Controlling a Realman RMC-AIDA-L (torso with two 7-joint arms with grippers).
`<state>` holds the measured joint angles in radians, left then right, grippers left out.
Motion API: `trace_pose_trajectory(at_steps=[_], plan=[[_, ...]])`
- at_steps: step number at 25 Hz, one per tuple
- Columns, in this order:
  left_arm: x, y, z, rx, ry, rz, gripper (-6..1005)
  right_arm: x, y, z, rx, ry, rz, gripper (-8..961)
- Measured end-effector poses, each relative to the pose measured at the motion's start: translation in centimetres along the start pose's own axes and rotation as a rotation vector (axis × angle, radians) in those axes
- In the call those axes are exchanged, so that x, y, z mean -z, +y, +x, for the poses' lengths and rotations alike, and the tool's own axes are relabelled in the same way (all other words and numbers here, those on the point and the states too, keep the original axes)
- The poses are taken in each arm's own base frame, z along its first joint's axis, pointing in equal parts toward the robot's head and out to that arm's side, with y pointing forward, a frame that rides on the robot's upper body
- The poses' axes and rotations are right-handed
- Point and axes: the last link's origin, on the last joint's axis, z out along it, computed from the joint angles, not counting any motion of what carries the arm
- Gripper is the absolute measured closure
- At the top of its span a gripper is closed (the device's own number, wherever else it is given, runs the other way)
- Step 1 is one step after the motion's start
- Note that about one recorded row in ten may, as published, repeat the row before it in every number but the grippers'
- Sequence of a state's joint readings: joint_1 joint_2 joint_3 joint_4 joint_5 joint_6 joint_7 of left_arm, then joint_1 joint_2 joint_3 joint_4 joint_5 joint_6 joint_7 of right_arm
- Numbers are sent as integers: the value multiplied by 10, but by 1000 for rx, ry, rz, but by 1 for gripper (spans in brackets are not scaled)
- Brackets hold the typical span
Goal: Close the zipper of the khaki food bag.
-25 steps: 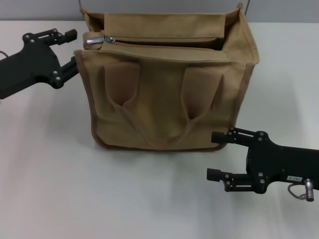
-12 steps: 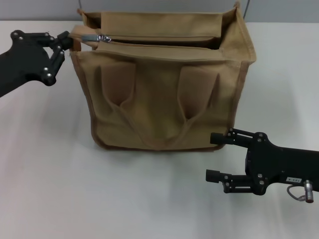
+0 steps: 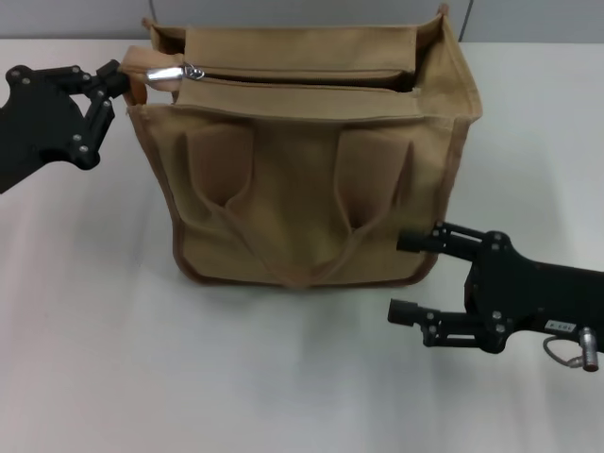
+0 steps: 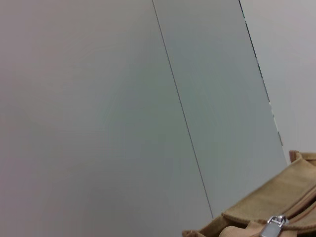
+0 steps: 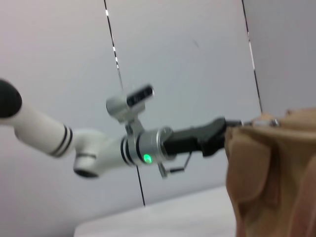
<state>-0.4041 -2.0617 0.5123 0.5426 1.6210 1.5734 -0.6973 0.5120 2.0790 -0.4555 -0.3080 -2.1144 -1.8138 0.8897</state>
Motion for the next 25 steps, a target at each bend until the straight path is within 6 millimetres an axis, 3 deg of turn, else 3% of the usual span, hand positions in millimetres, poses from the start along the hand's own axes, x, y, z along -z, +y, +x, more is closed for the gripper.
trace_pose_trajectory(at_steps=[15, 25], plan=[[0, 4, 4, 17, 56, 19, 973, -9, 6, -14, -97, -184, -2, 129], [-4, 7, 3, 34, 66, 11, 975, -12, 6, -44, -255, -303, -135, 130]])
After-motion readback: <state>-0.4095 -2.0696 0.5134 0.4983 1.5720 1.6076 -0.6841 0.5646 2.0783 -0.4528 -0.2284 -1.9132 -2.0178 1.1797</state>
